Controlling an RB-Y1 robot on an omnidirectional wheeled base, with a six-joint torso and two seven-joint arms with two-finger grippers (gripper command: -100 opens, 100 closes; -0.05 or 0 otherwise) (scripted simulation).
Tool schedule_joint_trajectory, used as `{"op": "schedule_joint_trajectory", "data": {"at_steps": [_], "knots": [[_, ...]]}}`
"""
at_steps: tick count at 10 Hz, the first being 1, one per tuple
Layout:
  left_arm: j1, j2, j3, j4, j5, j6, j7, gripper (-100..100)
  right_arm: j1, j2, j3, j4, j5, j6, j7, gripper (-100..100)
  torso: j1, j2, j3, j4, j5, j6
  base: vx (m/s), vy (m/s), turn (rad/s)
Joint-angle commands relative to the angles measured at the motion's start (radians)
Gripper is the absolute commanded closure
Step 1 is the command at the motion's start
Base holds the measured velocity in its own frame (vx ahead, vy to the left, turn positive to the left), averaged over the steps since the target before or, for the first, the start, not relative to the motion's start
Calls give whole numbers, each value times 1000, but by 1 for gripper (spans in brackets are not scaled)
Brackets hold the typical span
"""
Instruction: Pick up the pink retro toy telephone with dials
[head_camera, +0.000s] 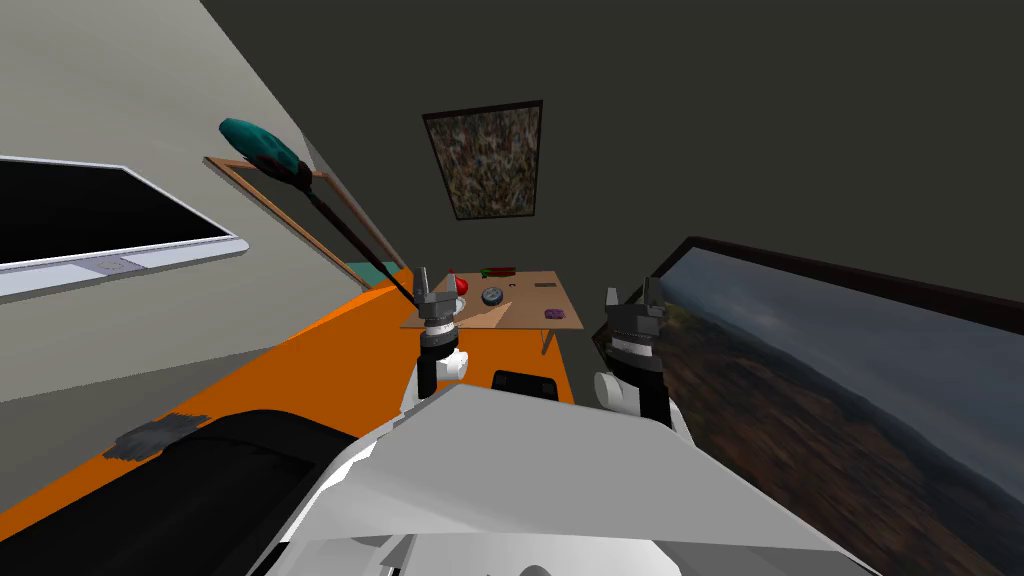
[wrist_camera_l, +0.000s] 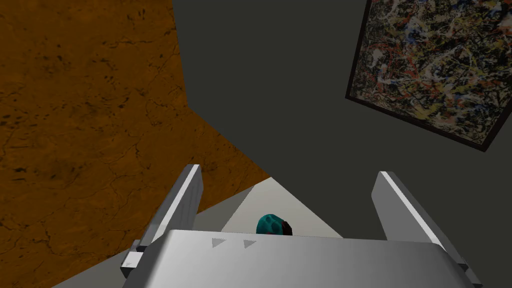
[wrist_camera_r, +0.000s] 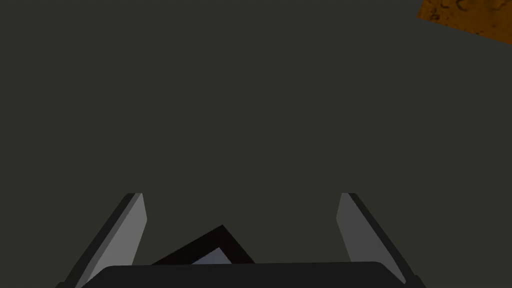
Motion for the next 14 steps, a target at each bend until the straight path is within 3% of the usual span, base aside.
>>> {"op": "schedule_joint_trajectory", "data": {"at_steps": [1, 5, 9, 10, 12, 13, 14], "knots": [[0, 0, 0, 0, 0, 0, 0, 0, -8, -34, 8, -1, -2, 1, 8, -100, 0, 0, 0, 0, 0, 0, -7, -2, 26], [0, 0, 0, 0, 0, 0, 0, 0, -51, -152, 58, 8, -10, 4, 56, -100, -2, 4, 2, 1, 0, 0, -60, -16, 58], [0, 0, 0, 0, 0, 0, 0, 0, -116, -271, 138, 58, -17, 1, 137, -100, -2, 9, 5, 2, 0, 0, -130, -27, 127], [0, 0, 0, 0, 0, 0, 0, 0, -116, -277, 138, 58, -17, 1, 137, -100, -3, 9, 5, 2, -1, 0, -82, -20, 36], [0, 0, 0, 0, 0, 0, 0, 0, -154, -341, 186, 108, -18, -4, 187, -100, -1, 5, 3, 1, 0, 0, -91, -5, 154], [0, 0, 0, 0, 0, 0, 0, 0, -154, -341, 186, 108, -18, -4, 187, -100, -1, 7, 4, 1, 0, 0, -82, -12, 77], [0, 0, 0, 0, 0, 0, 0, 0, -174, -374, 211, 140, -18, -7, 213, -100, -1, 6, 3, 1, 0, 0, -60, -2, 171]]}}
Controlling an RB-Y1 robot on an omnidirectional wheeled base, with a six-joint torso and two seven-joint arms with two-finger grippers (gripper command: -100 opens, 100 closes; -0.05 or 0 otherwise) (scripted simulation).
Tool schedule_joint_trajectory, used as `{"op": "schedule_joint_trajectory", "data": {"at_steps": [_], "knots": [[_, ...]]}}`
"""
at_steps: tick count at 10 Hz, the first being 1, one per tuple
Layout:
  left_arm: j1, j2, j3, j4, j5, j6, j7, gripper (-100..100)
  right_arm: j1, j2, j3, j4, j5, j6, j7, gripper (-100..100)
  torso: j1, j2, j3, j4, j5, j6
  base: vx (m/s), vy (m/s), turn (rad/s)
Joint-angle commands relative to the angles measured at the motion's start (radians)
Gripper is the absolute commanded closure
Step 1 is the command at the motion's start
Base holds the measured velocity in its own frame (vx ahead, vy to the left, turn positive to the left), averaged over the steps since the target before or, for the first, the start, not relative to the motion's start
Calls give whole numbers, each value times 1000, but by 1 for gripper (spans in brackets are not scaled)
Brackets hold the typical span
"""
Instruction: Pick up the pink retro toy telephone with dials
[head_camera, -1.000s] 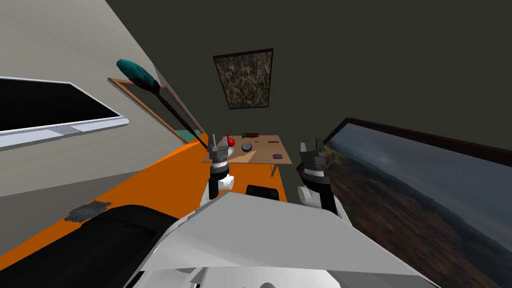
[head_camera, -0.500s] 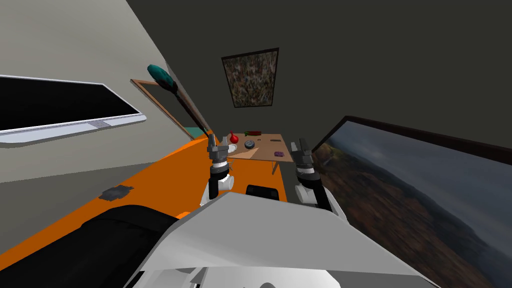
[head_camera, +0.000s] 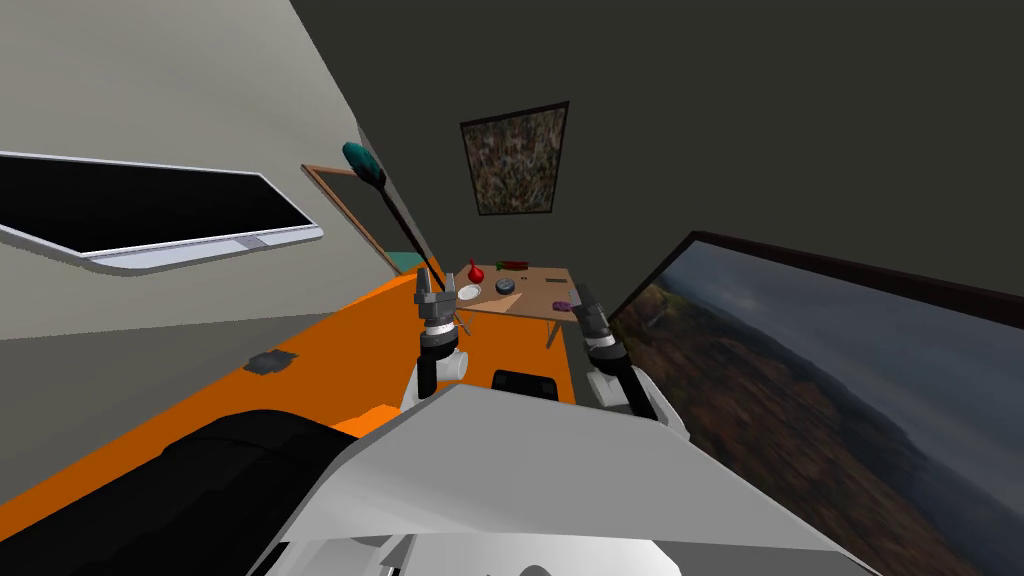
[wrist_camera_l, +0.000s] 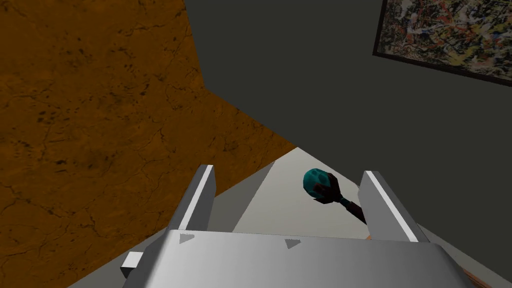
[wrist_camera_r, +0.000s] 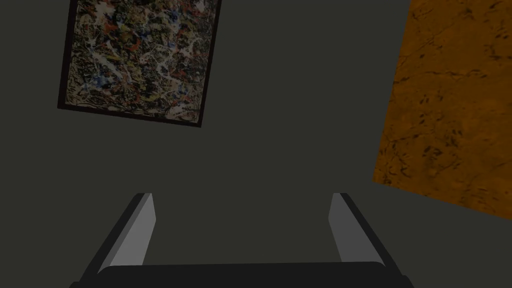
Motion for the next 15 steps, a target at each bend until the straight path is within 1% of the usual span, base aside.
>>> {"op": "schedule_joint_trajectory", "data": {"at_steps": [1, 2, 3, 4, 5, 6, 7, 8, 9, 10, 11, 12, 13, 14, 15], "knots": [[0, 0, 0, 0, 0, 0, 0, 0, -36, -50, 38, 50, 1, -6, 44, -100, 0, 0, 0, 0, 0, 0, -65, -9, 249], [0, 0, 0, 0, 0, 0, 0, 0, -36, -51, 38, 61, 1, -6, 44, -100, 0, 0, 0, 0, 0, 0, -47, -9, 91], [0, 0, 0, 0, 0, 0, 0, 0, -57, -88, 64, 103, 3, -10, 72, -100, 0, -1, -1, 0, 0, 1, -35, 1, 186], [0, 0, 0, 0, 0, 0, 0, 0, -78, -113, 89, 133, 5, -13, 102, -100, 0, -2, -1, 0, 0, 0, -31, -6, 296], [0, 0, 0, 0, 0, 0, 0, 0, -78, -130, 89, 151, 5, -13, 102, -100, 0, -3, -1, -1, 0, 0, -17, -11, 138], [0, 0, 0, 0, 0, 0, 0, 0, -99, -164, 114, 181, 7, -18, 131, -100, -1, -3, -2, -1, 0, 1, -14, -5, 202], [0, 0, 0, 0, 0, 0, 0, 0, -99, -174, 114, 204, 7, -18, 131, -100, -1, -4, -2, -1, 0, 0, -7, -7, 114], [0, 0, 0, 0, 0, 0, 0, 0, -120, -217, 139, 241, 10, -23, 161, -100, -1, -4, -2, -1, 0, 1, -7, -2, 255], [0, 0, 0, 0, 0, 0, 0, 0, -120, -220, 139, 261, 10, -23, 161, -100, -1, -4, -3, -1, 0, 0, -5, -7, 119], [0, 0, 0, 0, 0, 0, 0, 0, -141, -258, 164, 296, 14, -29, 192, -100, -1, -5, -3, -1, 0, 1, -6, 1, 257], [0, 0, 0, 0, 0, 0, 0, 0, -141, -268, 164, 321, 14, -29, 192, -100, 0, -5, -3, -1, 0, 0, -4, -5, 126], [0, 0, 0, 0, 0, 0, 0, 0, -161, -306, 189, 356, 18, -35, 222, -100, -1, -5, -3, -1, 0, 1, -5, -1, 256], [0, 0, 0, 0, 0, 0, 0, 0, -161, -319, 189, 385, 18, -35, 222, -100, -1, -5, -3, -1, 0, 0, -3, -7, 125], [0, 0, 0, 0, 0, 0, 0, 0, -179, -357, 214, 422, 23, -43, 252, -100, -1, -5, -3, -1, 0, 1, -4, -1, 281], [0, 0, 0, 0, 0, 0, 0, 0, -179, -370, 214, 452, 23, -43, 252, -100, -1, -5, -3, -1, 0, 0, -1, -6, 134]]}}
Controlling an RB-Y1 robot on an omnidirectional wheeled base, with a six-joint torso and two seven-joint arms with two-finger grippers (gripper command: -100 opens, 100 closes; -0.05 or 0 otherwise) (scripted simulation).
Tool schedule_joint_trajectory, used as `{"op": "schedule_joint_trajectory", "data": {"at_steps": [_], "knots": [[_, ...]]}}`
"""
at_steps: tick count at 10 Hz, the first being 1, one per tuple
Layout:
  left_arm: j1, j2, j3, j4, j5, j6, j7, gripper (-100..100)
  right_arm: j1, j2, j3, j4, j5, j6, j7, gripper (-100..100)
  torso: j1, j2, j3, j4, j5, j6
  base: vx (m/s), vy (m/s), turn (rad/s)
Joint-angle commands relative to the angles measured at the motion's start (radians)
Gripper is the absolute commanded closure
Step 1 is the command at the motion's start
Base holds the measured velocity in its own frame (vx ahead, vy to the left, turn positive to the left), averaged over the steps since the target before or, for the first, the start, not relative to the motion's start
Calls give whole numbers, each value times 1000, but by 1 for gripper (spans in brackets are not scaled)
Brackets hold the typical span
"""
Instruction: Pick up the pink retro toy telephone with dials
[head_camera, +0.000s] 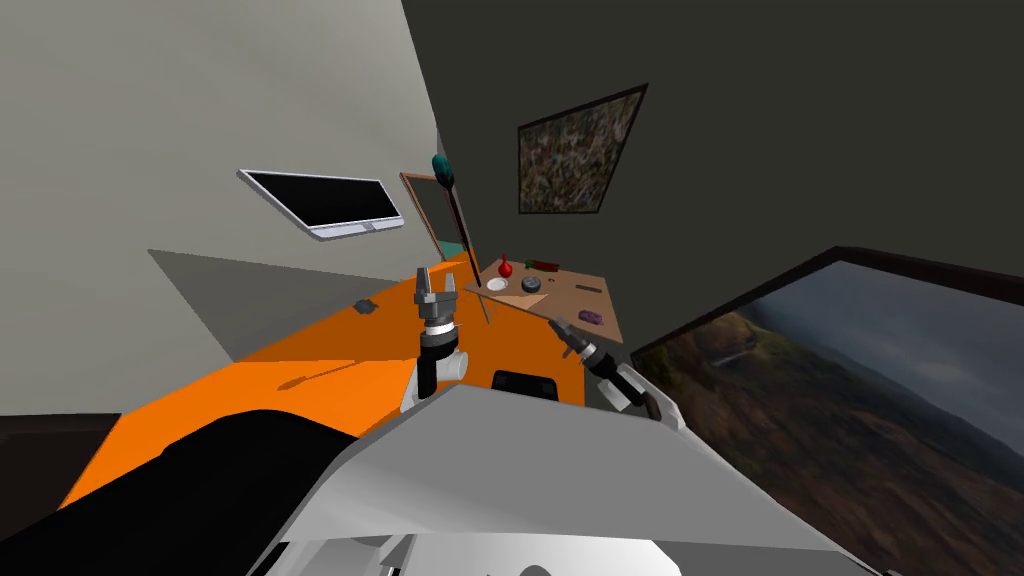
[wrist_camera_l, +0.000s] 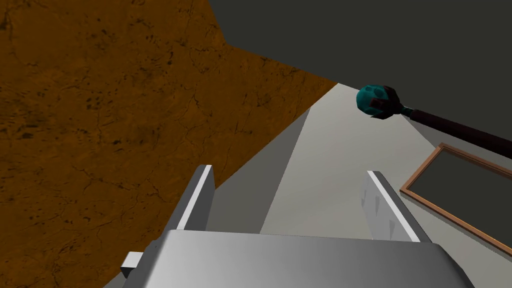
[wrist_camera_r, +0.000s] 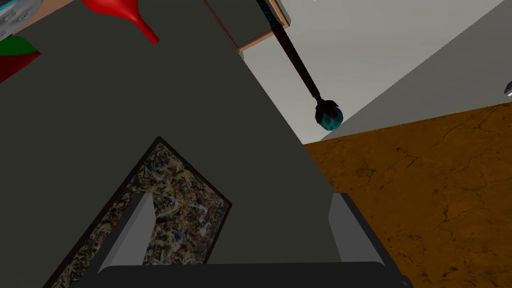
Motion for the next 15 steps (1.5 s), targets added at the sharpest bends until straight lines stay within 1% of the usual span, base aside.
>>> {"op": "schedule_joint_trajectory", "data": {"at_steps": [1, 2, 3, 4, 5, 6, 7, 8, 9, 10, 11, 12, 13, 14, 15], "knots": [[0, 0, 0, 0, 0, 0, 0, 0, -19, -50, 27, 50, 6, -8, 33, -100, 0, 0, 0, 0, 0, 0, -1, 1, 266], [0, 0, 0, 0, 0, 0, 0, 0, -19, -67, 27, 85, 6, -8, 33, -100, 0, 0, 0, 0, 0, -1, 0, -5, 137], [0, 0, 0, 0, 0, 0, 0, 0, -34, -103, 53, 117, 12, -17, 62, -100, 0, 0, 0, 0, 0, 0, 2, -1, 223], [0, 0, 0, 0, 0, 0, 0, 0, -34, -119, 53, 155, 12, -17, 62, -100, 0, 0, 0, 0, 0, -1, 3, -4, 153], [0, 0, 0, 0, 0, 0, 0, 0, -34, -119, 53, 155, 12, -17, 62, -100, 0, 0, 0, 0, 0, 0, 0, 0, 0], [0, 0, 0, 0, 0, 0, 0, 0, -48, -164, 78, 190, 20, -26, 90, -100, 0, 0, 0, 0, 0, 0, 2, 4, 277], [0, 0, 0, 0, 0, 0, 0, 0, -48, -172, 78, 213, 20, -26, 90, -100, 0, 0, 0, 0, 0, -1, 4, -6, 169], [0, 0, 0, 0, 0, 0, 0, 0, -48, -172, 78, 225, 20, -26, 90, -100, 0, 0, 0, 0, 0, 0, 3, -5, -28], [0, 0, 0, 0, 0, 0, 0, 0, -60, -221, 103, 269, 28, -36, 117, -100, 0, 0, 0, 0, 0, 0, 6, 3, 262], [0, 0, 0, 0, 0, 0, 0, 0, -60, -223, 103, 290, 28, -36, 117, -100, 0, 0, 0, 0, 0, -1, 8, -7, 156], [0, 0, 0, 0, 0, 0, 0, 0, -70, -265, 128, 320, 37, -47, 142, -100, 0, -1, 0, 0, 0, 0, 13, -5, 280], [0, 0, 0, 0, 0, 0, 0, 0, -70, -273, 128, 347, 37, -47, 142, -100, 0, -1, -1, 0, 0, -1, 15, -11, 148], [0, 0, 0, 0, 0, 0, 0, 0, -70, -273, 128, 364, 37, -47, 142, -100, 0, -1, -1, 0, 0, 0, 9, -8, -20], [0, 0, 0, 0, 0, 0, 0, 0, -77, -321, 153, 389, 47, -57, 166, -100, 0, -1, 0, 0, 0, 1, 15, -1, 282], [0, 0, 0, 0, 0, 0, 0, 0, -77, -321, 153, 432, 47, -57, 166, -100, 0, -1, -1, 0, 0, -1, 19, -15, 152]]}}
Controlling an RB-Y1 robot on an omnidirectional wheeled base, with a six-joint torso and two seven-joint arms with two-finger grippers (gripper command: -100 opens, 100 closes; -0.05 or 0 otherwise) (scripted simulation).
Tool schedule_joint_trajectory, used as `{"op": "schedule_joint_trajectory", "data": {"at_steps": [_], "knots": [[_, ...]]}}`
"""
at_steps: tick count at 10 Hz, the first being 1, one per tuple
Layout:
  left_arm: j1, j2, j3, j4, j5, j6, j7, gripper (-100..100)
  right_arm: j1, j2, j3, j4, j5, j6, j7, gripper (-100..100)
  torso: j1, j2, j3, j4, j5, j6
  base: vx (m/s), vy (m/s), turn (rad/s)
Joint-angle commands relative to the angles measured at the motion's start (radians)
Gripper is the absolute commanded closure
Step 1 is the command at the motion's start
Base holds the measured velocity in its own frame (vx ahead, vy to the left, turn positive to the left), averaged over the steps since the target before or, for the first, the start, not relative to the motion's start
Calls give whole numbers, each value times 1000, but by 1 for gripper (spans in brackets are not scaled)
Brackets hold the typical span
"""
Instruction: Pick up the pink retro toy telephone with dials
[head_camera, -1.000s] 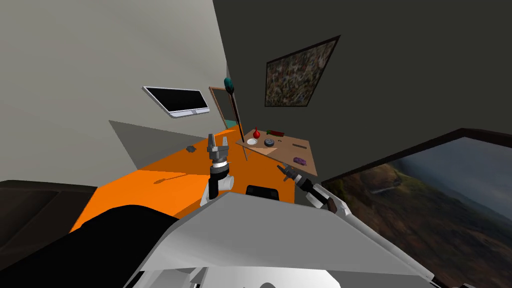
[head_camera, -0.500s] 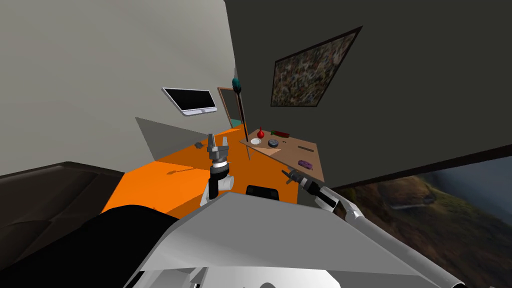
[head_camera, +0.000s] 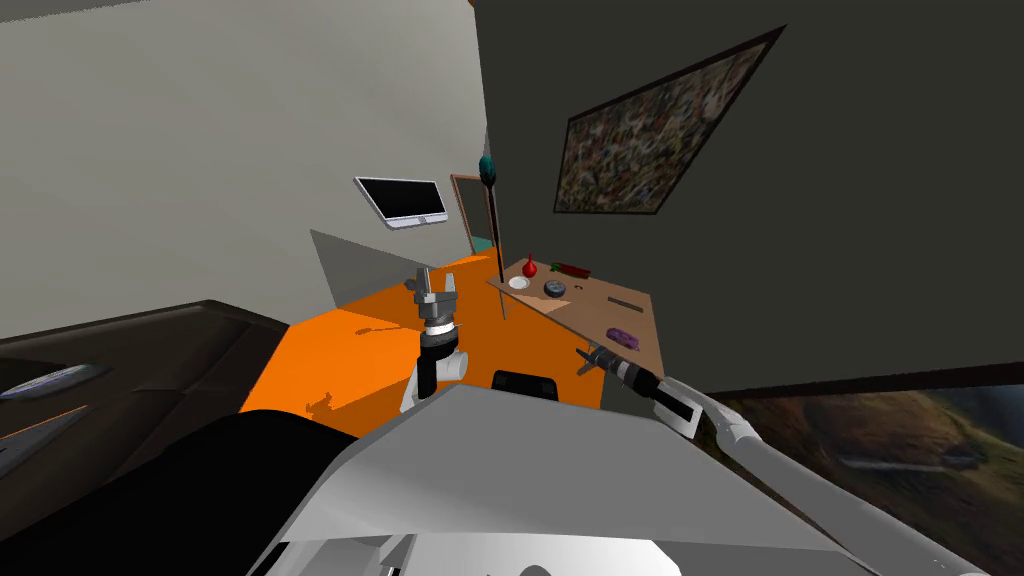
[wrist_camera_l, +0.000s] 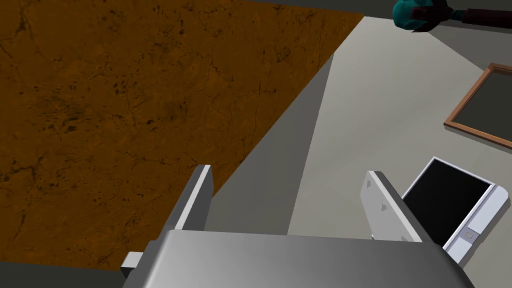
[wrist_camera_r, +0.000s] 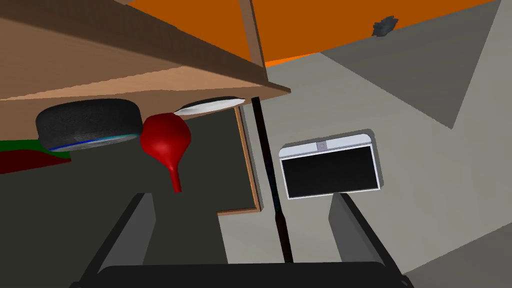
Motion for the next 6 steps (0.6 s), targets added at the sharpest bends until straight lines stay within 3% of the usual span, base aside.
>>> {"op": "schedule_joint_trajectory", "data": {"at_steps": [1, 2, 3, 5, 6], "knots": [[0, 0, 0, 0, 0, 0, 0, 0, 7, -50, 24, 50, 11, -13, 34, -100, 0, 0, 0, 0, 0, 0, 24, -12, 232], [0, 0, 0, 0, 0, 0, 0, 0, 7, -50, 24, 87, 11, -13, 34, -100, 0, 0, 0, 0, 0, -1, 23, -16, 147], [0, 0, 0, 0, 0, 0, 0, 0, 5, -92, 49, 111, 21, -24, 54, -100, 0, 0, 0, 0, 0, 0, 35, -25, 248], [0, 0, 0, 0, 0, 0, 0, 0, 5, -93, 49, 152, 21, -24, 54, -100, -1, -1, 0, 0, 0, 0, 21, -17, 65], [0, 0, 0, 0, 0, 0, 0, 0, 5, -132, 73, 190, 32, -35, 73, -100, 0, 0, 0, 0, 0, 0, 21, -6, 262]]}}
